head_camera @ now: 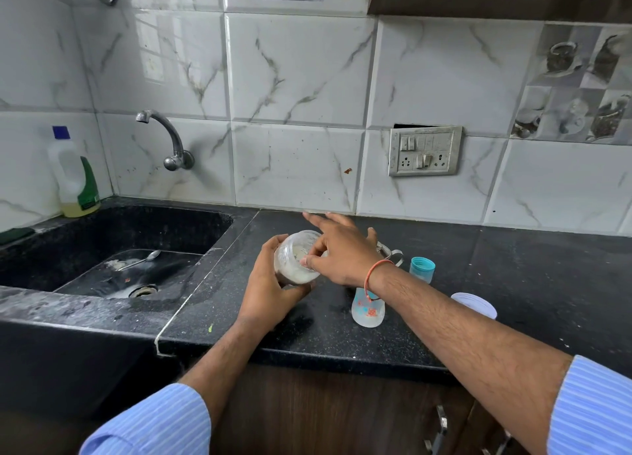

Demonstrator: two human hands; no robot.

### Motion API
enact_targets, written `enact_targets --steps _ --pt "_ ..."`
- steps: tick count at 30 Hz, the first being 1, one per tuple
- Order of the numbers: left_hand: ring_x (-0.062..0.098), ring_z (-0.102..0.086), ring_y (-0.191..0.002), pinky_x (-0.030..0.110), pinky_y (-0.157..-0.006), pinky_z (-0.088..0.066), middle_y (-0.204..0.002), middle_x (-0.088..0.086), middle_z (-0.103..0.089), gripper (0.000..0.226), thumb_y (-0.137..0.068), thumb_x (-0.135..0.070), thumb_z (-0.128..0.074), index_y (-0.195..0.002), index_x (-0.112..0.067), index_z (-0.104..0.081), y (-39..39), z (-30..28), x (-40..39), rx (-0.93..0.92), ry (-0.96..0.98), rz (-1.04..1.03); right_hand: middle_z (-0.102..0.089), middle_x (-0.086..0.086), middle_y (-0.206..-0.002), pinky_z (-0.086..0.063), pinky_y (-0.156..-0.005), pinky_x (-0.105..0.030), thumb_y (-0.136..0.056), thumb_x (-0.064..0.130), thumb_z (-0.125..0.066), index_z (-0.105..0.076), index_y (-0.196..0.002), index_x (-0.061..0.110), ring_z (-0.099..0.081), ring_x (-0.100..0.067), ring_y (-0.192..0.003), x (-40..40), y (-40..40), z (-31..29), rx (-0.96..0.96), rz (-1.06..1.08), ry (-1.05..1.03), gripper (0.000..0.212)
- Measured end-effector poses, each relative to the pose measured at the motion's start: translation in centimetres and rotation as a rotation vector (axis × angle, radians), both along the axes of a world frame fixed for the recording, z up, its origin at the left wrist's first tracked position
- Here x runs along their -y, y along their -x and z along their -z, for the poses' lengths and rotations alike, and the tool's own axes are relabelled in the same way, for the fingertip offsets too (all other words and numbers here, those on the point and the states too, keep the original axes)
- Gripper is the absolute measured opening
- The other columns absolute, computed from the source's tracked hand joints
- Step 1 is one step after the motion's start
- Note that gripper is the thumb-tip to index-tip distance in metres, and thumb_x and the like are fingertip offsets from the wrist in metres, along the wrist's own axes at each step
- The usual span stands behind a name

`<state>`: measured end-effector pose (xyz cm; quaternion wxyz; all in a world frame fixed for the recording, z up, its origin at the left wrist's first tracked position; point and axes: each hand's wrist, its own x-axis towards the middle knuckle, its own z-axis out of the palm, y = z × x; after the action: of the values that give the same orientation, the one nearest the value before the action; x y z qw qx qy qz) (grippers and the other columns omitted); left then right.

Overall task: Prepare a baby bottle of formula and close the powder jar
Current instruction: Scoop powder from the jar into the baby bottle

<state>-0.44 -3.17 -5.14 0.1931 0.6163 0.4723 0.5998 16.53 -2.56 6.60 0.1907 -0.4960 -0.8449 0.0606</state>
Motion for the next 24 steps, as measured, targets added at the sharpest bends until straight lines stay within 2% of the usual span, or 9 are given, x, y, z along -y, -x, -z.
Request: enact_targets --steps 1,4,7,9,11,13,17,22,24 --pt "-0.001 -0.072 -0.114 0.015 -0.09 -0.058 -0.134 -0.014 -0.07 0.091 -0.078 -0.01 -0.1 -0.147 -0.037 -0.047 0.0 0.0 0.0 -0.001 0.007 0.0 -0.035 0.037 -0.162 -0.008 -0.117 -0.082 -0.093 0.045 -0.074 -0.08 -0.109 0.033 -0.011 -0.003 -0.16 -0.1 -0.1 -0.1 -0.023 0.002 0.021 0.021" --pt "0.002 -0.07 -0.123 0.028 -0.097 -0.062 -0.139 -0.015 -0.069 0.093 -0.077 -0.017 -0.101 -0.151 -0.038 -0.049 0.1 0.1 -0.2 -0.016 0.016 -0.009 -0.026 0.038 -0.166 -0.011 -0.117 -0.08 -0.094 0.041 -0.073 -0.081 -0.085 0.025 -0.015 -0.006 -0.159 -0.3 -0.4 -0.5 -0.071 0.01 0.057 0.02" --pt "0.007 -0.069 -0.129 0.042 -0.103 -0.063 -0.143 -0.014 -0.069 0.095 -0.076 -0.027 -0.102 -0.155 -0.04 -0.05 0.3 0.3 -0.4 -0.027 0.029 -0.01 -0.036 0.035 -0.163 -0.011 -0.118 -0.079 -0.095 0.041 -0.073 -0.077 -0.082 0.019 -0.019 -0.007 -0.158 -0.5 -0.8 -0.9 -0.13 0.023 0.066 0.026" --pt "0.009 -0.068 -0.131 0.046 -0.104 -0.063 -0.145 -0.015 -0.069 0.098 -0.075 -0.034 -0.102 -0.157 -0.042 -0.049 0.4 0.3 -0.4 -0.036 0.044 -0.006 -0.038 0.032 -0.163 -0.009 -0.119 -0.079 -0.095 0.043 -0.073 -0.077 -0.082 0.017 -0.021 -0.007 -0.157 -0.9 -1.0 -1.1 -0.156 0.041 0.046 0.029" --pt "0.007 -0.068 -0.131 0.043 -0.105 -0.062 -0.144 -0.017 -0.069 0.097 -0.075 -0.035 -0.102 -0.157 -0.042 -0.05 0.4 0.1 -0.2 -0.045 0.047 -0.011 -0.036 0.03 -0.166 -0.009 -0.12 -0.078 -0.095 0.043 -0.073 -0.081 -0.078 0.02 -0.025 -0.009 -0.157 -1.4 -1.1 -1.2 -0.177 0.07 0.031 0.029" --pt "0.002 -0.068 -0.127 0.034 -0.103 -0.062 -0.138 -0.021 -0.071 0.091 -0.077 -0.029 -0.101 -0.154 -0.041 -0.054 0.3 -0.1 0.1 -0.056 0.038 -0.018 -0.037 0.027 -0.166 -0.012 -0.121 -0.075 -0.093 0.044 -0.074 -0.08 -0.071 0.026 -0.032 -0.01 -0.154 -2.1 -1.3 -1.2 -0.223 0.084 0.04 0.029" --pt "-0.005 -0.069 -0.122 0.02 -0.102 -0.058 -0.13 -0.032 -0.072 0.084 -0.077 -0.027 -0.102 -0.142 -0.052 -0.055 0.1 -0.4 0.5 -0.058 0.045 -0.033 -0.046 0.021 -0.162 -0.033 -0.12 -0.064 -0.083 0.051 -0.078 -0.076 -0.065 0.052 -0.052 -0.01 -0.143 -3.2 -2.1 -1.2 -0.351 0.074 0.077 0.017" --pt "-0.008 -0.068 -0.122 0.026 -0.104 -0.059 -0.13 -0.037 -0.069 0.084 -0.076 -0.032 -0.102 -0.142 -0.051 -0.054 0.0 -0.6 0.7 -0.045 0.065 -0.035 -0.055 0.019 -0.156 -0.037 -0.119 -0.057 -0.081 0.05 -0.081 -0.078 -0.066 0.043 -0.056 -0.009 -0.139 -3.6 -3.0 -1.6 -0.387 0.102 0.069 0.017" --pt "-0.012 -0.066 -0.122 0.023 -0.105 -0.058 -0.13 -0.041 -0.067 0.086 -0.075 -0.033 -0.103 -0.143 -0.05 -0.053 0.0 -0.7 0.9 -0.054 0.071 -0.034 -0.058 0.017 -0.154 -0.039 -0.118 -0.055 -0.082 0.049 -0.081 -0.077 -0.063 0.047 -0.054 -0.009 -0.141 -3.7 -3.3 -1.8 -0.37 0.11 0.041 0.019"
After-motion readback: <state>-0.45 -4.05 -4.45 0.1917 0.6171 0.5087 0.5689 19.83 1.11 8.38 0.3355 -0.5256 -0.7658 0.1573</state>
